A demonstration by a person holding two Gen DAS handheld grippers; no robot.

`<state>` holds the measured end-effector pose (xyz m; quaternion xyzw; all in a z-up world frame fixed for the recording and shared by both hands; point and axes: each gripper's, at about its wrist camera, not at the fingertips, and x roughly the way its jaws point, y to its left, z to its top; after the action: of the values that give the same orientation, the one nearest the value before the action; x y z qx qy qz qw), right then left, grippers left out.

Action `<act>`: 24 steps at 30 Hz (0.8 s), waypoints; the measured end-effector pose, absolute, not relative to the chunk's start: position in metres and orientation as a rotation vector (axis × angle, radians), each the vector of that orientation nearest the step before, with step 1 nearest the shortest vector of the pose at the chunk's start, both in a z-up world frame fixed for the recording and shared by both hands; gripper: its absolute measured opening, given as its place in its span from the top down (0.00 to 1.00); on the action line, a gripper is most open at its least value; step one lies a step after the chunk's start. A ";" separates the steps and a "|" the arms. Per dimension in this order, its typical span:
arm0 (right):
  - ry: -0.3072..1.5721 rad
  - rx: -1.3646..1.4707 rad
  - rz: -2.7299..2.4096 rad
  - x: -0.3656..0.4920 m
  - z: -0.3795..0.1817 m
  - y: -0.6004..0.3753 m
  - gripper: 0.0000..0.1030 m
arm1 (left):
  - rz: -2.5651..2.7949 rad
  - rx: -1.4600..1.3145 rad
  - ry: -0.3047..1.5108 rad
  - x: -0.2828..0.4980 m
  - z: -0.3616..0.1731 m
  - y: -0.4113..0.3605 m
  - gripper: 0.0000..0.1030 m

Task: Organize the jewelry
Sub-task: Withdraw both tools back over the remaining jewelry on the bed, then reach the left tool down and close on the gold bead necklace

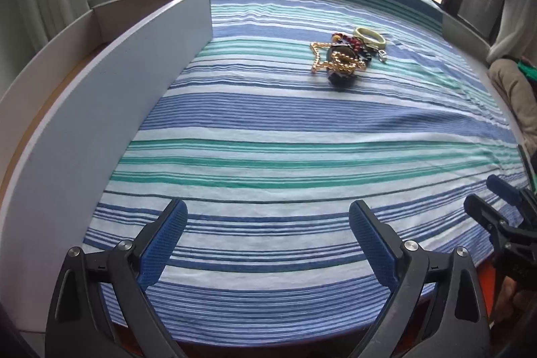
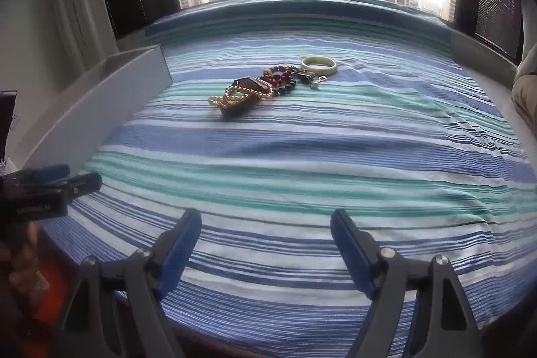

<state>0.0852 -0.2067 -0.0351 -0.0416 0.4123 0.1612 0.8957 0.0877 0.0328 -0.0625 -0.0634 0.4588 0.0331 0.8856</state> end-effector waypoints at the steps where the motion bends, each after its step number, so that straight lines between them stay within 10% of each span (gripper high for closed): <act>1: 0.863 -0.094 0.321 0.083 -0.041 -0.210 0.21 | 0.045 -0.121 0.949 0.087 -0.064 0.027 0.06; 24: 0.867 -0.078 0.321 0.070 -0.053 -0.218 0.21 | -0.125 -0.152 0.986 0.104 -0.063 0.008 0.03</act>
<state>0.0700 -0.2176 -0.0532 -0.0375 0.4182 0.1549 0.8943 0.1040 0.0085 -0.0632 -0.0728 0.4727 -0.0597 0.8762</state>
